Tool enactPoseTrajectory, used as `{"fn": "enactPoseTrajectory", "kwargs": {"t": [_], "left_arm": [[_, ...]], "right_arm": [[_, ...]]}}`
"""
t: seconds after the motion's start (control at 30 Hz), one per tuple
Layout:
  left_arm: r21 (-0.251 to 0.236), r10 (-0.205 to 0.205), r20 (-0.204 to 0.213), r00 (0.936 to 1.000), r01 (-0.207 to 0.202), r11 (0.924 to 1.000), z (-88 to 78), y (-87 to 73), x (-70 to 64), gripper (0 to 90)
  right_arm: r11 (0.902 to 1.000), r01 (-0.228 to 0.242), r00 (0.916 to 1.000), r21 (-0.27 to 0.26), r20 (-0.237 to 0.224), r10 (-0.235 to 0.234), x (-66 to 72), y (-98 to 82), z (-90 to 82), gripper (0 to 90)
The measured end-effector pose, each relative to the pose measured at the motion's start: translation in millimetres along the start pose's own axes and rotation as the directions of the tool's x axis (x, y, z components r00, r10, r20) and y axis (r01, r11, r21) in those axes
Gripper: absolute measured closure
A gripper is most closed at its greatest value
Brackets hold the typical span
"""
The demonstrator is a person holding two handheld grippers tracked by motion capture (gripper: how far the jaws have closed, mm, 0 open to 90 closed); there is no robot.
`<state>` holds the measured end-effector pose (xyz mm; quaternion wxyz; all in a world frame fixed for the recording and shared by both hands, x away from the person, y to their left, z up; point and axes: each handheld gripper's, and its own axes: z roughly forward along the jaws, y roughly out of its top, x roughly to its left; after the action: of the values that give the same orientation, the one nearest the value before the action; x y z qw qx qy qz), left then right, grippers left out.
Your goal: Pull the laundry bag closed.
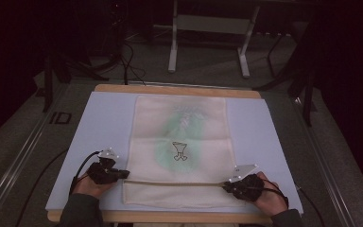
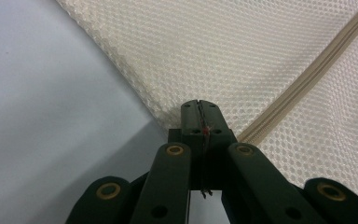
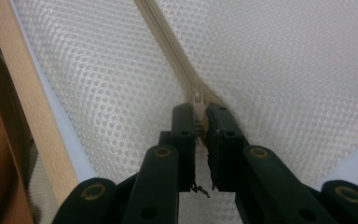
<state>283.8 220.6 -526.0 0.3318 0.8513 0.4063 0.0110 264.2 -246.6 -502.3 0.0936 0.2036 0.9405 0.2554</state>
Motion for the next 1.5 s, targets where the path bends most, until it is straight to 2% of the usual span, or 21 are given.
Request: {"fn": "enactPoseTrajectory", "kwargs": {"t": [0.3,0.33,0.43,0.5,0.57,0.73,0.83,1.13,1.33,1.37,1.5], "left_arm": [[0.003,0.003,-0.001,1.0,-0.003,1.0,-0.1,0.1,0.1,89.8],[0.002,0.002,0.0,1.0,-0.002,1.0,-0.1,0.0,0.1,89.8],[0.001,-0.001,0.002,1.0,0.001,1.0,0.0,0.1,0.3,89.8],[0.002,-0.001,0.002,1.0,0.001,1.0,-0.1,0.1,0.3,89.8],[0.003,0.002,0.001,1.0,-0.002,1.0,0.0,0.3,0.2,89.8],[0.001,0.002,-0.001,1.0,-0.002,1.0,0.0,0.1,-0.1,89.8],[0.002,0.003,0.002,1.0,-0.003,1.0,0.1,0.3,-0.2,89.8],[0.003,0.003,0.002,1.0,-0.003,1.0,0.1,0.3,0.1,89.8],[0.002,0.002,-0.002,1.0,-0.002,1.0,0.2,0.4,-0.6,89.8],[0.001,0.003,-0.004,1.0,-0.003,1.0,0.2,0.3,-0.8,89.8],[0.0,0.004,-0.004,1.0,-0.004,1.0,0.3,0.4,-0.7,89.7]], "right_arm": [[0.9999,-0.011,0.9999,-0.012,-0.003,0.011,-4.5,-4.3,-6.6,82.4],[0.9999,-0.007,0.9998,0.011,0.018,0.007,-4.7,-4.7,-6.5,82.5],[0.999,-0.043,0.9983,0.013,0.04,0.042,-12.6,-18.0,-13.2,82.5],[0.9983,-0.056,0.9977,0.012,0.037,0.056,-14.5,-21.9,-15.7,82.5],[0.9971,-0.076,0.9968,-0.013,0.025,0.076,-17.6,-29.3,-20.7,82.5],[0.9974,-0.071,0.9973,-0.009,0.019,0.071,-18.3,-29.6,-20.4,82.5],[0.9962,-0.086,0.9963,-0.015,-0.001,0.086,-20.3,-32.3,-22.2,82.5],[0.9961,-0.086,0.9963,-0.016,-0.006,0.086,-21.8,-33.9,-21.1,82.3],[0.9965,-0.083,0.9965,-0.002,0.006,0.083,-21.0,-31.0,-16.5,82.2],[0.996,-0.088,0.9961,-0.015,0.0,0.088,-22.6,-32.0,-17.9,81.0],[0.9936,-0.107,0.9933,-0.036,0.041,0.108,-26.1,-35.5,-24.5,79.8]]}}
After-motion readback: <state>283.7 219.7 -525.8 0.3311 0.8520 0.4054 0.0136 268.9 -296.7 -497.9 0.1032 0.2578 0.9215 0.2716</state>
